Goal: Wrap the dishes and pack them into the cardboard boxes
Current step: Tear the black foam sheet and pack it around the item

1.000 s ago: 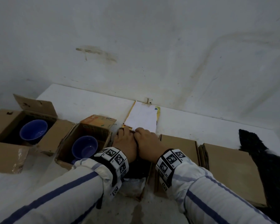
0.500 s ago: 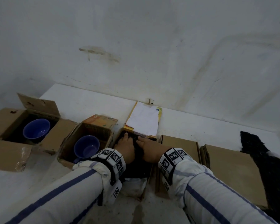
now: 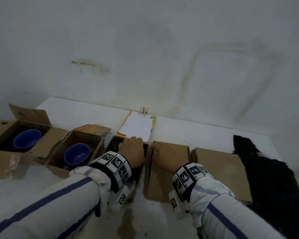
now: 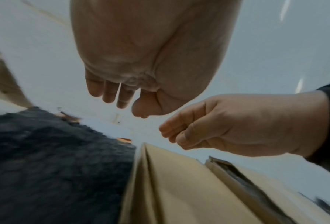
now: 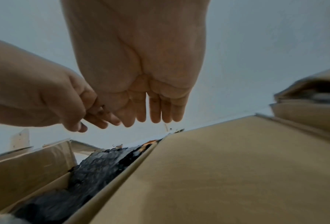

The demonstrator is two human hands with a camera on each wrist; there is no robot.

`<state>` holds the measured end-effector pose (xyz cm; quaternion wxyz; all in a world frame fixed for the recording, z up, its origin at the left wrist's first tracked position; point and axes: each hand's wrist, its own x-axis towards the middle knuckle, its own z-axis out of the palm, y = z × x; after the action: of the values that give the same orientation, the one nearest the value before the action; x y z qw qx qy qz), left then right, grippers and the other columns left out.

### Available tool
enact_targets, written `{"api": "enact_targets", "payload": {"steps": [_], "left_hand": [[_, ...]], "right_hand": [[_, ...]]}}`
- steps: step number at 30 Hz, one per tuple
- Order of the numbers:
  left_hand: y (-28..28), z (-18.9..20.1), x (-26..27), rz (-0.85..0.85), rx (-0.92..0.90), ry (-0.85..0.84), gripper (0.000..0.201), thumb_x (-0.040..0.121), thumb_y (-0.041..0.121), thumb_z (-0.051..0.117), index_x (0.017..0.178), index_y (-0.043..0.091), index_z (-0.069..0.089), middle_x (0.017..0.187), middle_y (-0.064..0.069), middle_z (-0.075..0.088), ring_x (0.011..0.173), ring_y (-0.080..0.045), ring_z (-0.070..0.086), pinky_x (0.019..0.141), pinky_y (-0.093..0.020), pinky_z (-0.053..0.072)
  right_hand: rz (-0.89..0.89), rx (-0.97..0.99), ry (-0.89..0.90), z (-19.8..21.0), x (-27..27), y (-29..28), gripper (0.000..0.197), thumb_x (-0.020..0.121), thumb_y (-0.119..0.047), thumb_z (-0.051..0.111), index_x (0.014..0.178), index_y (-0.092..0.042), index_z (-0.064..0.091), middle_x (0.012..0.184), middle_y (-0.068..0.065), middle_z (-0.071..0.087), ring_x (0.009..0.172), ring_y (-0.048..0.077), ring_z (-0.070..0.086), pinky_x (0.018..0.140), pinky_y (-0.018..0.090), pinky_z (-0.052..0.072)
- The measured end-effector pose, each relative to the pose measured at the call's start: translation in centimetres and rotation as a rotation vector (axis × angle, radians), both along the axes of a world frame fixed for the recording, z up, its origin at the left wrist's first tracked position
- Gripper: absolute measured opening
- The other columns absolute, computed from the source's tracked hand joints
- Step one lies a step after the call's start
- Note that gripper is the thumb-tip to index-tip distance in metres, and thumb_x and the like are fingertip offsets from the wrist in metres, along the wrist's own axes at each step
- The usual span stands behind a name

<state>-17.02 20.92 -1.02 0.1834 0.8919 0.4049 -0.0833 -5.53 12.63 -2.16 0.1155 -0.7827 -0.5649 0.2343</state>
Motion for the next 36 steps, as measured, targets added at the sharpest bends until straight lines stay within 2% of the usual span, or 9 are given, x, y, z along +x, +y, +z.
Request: {"api": "enact_targets", "payload": {"steps": [4, 8, 14, 16, 21, 25, 30, 33, 36], "left_hand": [[-5.1, 0.7, 5.1, -0.105, -0.042, -0.072, 0.035, 0.091, 0.022, 0.044, 0.125, 0.015, 0.046, 0.133, -0.008, 0.043, 0.124, -0.029, 0.039, 0.101, -0.040, 0.035], [-11.3, -0.1, 11.4, -0.287, -0.152, -0.167, 0.026, 0.091, 0.019, 0.041, 0.113, 0.012, 0.053, 0.117, -0.012, 0.059, 0.101, -0.028, 0.056, 0.089, -0.039, 0.047], [-20.2, -1.1, 18.5, -0.418, -0.161, -0.177, 0.045, 0.089, 0.020, 0.048, 0.133, 0.018, 0.048, 0.136, -0.006, 0.046, 0.124, -0.027, 0.044, 0.101, -0.038, 0.040], [-22.1, -1.6, 19.9, -0.469, -0.146, -0.141, 0.049, 0.086, 0.019, 0.052, 0.135, 0.017, 0.044, 0.137, -0.006, 0.041, 0.125, -0.028, 0.039, 0.100, -0.037, 0.036], [-24.7, -2.5, 21.3, -0.439, -0.019, -0.157, 0.044, 0.088, 0.022, 0.049, 0.132, 0.020, 0.048, 0.140, -0.004, 0.036, 0.126, -0.029, 0.034, 0.101, -0.037, 0.031], [-24.4, -3.1, 21.6, -0.437, -0.026, -0.166, 0.048, 0.083, 0.023, 0.054, 0.131, 0.024, 0.049, 0.135, -0.001, 0.038, 0.121, -0.026, 0.036, 0.100, -0.035, 0.033], [-24.0, -2.4, 22.0, -0.353, -0.144, -0.282, 0.028, 0.093, 0.026, 0.049, 0.109, 0.010, 0.065, 0.113, -0.010, 0.059, 0.107, -0.027, 0.053, 0.092, -0.034, 0.043], [-24.0, -2.0, 22.5, -0.324, -0.322, -0.309, 0.039, 0.095, 0.043, 0.046, 0.087, 0.008, 0.061, 0.098, -0.016, 0.064, 0.091, -0.030, 0.059, 0.079, -0.038, 0.045], [-24.1, -1.6, 22.7, -0.267, -0.534, -0.374, 0.046, 0.093, 0.051, 0.045, 0.084, 0.007, 0.055, 0.084, -0.016, 0.059, 0.078, -0.027, 0.057, 0.068, -0.035, 0.040]], "right_hand": [[-0.134, -0.004, 0.028, 0.4, 3.6, -5.4, 0.041, 0.093, -0.011, 0.046, 0.134, -0.011, 0.050, 0.137, 0.010, 0.049, 0.126, 0.025, 0.046, 0.105, 0.029, 0.034], [-0.310, 0.074, -0.005, 0.9, 8.8, -12.2, 0.029, 0.093, -0.016, 0.049, 0.115, -0.008, 0.065, 0.118, 0.015, 0.060, 0.112, 0.030, 0.054, 0.089, 0.028, 0.039], [-0.641, 0.167, -0.079, 0.2, 16.3, -22.9, 0.024, 0.087, -0.006, 0.051, 0.104, -0.004, 0.069, 0.110, 0.014, 0.061, 0.107, 0.028, 0.055, 0.087, 0.023, 0.036], [-0.685, 0.065, -0.104, -1.0, 18.1, -25.6, 0.027, 0.086, -0.008, 0.052, 0.109, -0.007, 0.066, 0.114, 0.014, 0.056, 0.110, 0.030, 0.053, 0.092, 0.029, 0.041], [-0.508, -0.269, -0.226, -3.6, 19.1, -28.5, 0.038, 0.088, -0.026, 0.055, 0.123, -0.013, 0.051, 0.127, 0.011, 0.042, 0.119, 0.032, 0.040, 0.095, 0.037, 0.043], [-0.497, -0.173, -0.316, -4.7, 19.5, -28.6, 0.026, 0.093, -0.023, 0.048, 0.114, -0.012, 0.058, 0.121, 0.011, 0.046, 0.114, 0.031, 0.043, 0.088, 0.034, 0.044], [-0.635, 0.049, -0.147, -3.4, 20.7, -28.5, 0.014, 0.083, -0.021, 0.058, 0.084, -0.012, 0.069, 0.098, 0.012, 0.054, 0.101, 0.033, 0.053, 0.081, 0.034, 0.047], [-0.687, 0.237, -0.045, -1.8, 21.0, -28.4, 0.023, 0.076, -0.018, 0.063, 0.057, -0.025, 0.053, 0.081, 0.001, 0.047, 0.092, 0.030, 0.053, 0.076, 0.035, 0.043], [-0.632, 0.332, 0.010, -0.1, 20.3, -28.1, 0.030, 0.075, -0.027, 0.065, 0.054, -0.034, 0.044, 0.079, -0.004, 0.046, 0.091, 0.024, 0.052, 0.078, 0.034, 0.041]]}}
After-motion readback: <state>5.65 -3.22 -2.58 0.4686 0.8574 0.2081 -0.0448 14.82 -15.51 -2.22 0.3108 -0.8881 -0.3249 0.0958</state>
